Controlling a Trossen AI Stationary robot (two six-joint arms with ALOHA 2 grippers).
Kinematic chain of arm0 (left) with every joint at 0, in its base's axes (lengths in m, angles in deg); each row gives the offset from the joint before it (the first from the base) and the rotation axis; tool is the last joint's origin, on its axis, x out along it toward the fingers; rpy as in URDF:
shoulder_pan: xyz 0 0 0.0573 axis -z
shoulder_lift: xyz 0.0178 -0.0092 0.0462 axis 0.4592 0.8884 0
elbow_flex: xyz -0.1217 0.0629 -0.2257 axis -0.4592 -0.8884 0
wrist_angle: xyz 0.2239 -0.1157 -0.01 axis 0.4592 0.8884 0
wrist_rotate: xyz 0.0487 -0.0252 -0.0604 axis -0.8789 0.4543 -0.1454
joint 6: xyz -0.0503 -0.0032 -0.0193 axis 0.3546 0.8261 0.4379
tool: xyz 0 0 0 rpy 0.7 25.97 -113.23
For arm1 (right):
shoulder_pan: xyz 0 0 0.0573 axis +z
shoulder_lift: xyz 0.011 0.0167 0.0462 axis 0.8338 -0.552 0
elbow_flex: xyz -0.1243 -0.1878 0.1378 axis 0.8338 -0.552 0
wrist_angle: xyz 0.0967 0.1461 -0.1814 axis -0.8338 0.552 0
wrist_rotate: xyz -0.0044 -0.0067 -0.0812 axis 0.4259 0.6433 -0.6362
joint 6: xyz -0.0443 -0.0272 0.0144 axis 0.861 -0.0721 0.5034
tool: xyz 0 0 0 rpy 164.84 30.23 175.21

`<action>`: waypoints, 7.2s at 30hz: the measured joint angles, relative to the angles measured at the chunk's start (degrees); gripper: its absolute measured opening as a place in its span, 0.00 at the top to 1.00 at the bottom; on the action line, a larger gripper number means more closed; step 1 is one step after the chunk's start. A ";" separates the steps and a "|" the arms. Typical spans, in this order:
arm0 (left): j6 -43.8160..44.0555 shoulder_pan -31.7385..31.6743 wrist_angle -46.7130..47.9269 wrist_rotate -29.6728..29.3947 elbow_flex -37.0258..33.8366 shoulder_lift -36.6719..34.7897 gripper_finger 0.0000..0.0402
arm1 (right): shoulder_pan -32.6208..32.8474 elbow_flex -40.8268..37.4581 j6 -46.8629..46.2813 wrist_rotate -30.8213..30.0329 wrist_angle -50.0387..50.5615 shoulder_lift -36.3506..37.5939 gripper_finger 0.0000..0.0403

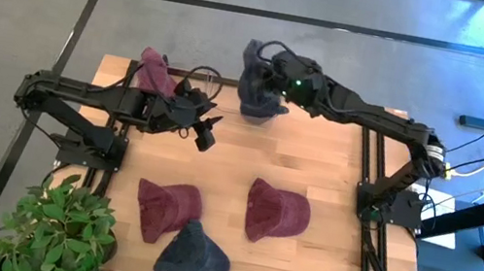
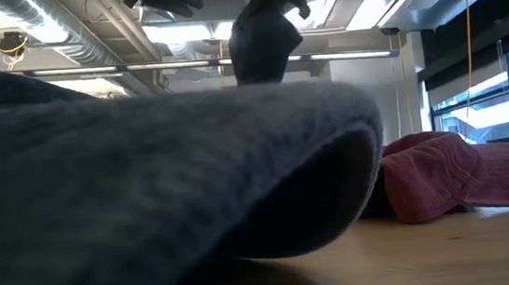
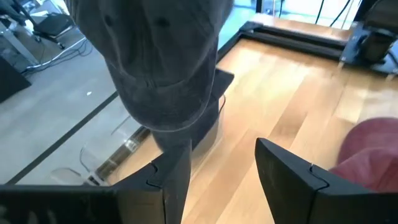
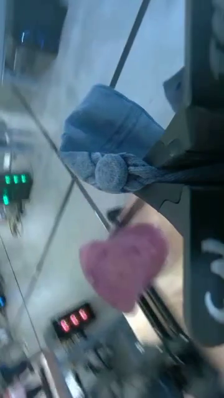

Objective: Pick & Place hat
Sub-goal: Put the top blue cap into the right transparent bin, then put the left dark red cap into the left transparent bin

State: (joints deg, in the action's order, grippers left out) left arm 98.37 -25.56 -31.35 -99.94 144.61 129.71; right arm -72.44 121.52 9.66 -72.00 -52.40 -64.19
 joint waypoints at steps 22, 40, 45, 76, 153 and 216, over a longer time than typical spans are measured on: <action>-3.21 -0.01 0.26 0.34 -0.12 0.07 0.58 | -0.99 -0.06 -4.26 -16.06 -3.91 -16.23 0.97; -3.19 -0.01 0.26 0.20 -0.12 0.09 0.58 | -1.87 -0.02 -10.38 -14.88 1.83 -16.53 0.97; -3.19 -0.01 0.26 0.23 -0.12 0.09 0.59 | -2.98 -0.02 -13.49 -16.57 4.89 -16.68 0.96; -3.18 0.00 0.28 0.24 -0.12 0.09 0.58 | -4.81 0.11 14.60 11.77 23.59 -6.28 0.48; 6.68 -0.01 8.43 0.67 -0.12 0.15 0.59 | -3.62 -0.02 16.52 10.35 35.93 -3.20 0.49; 116.20 37.34 23.42 30.93 -12.60 20.73 0.34 | 7.15 -32.59 13.70 23.96 9.38 23.55 0.44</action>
State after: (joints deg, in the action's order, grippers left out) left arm 214.57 11.78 -7.93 -69.01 132.01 150.45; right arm -65.29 88.93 23.36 -48.04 -43.02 -40.64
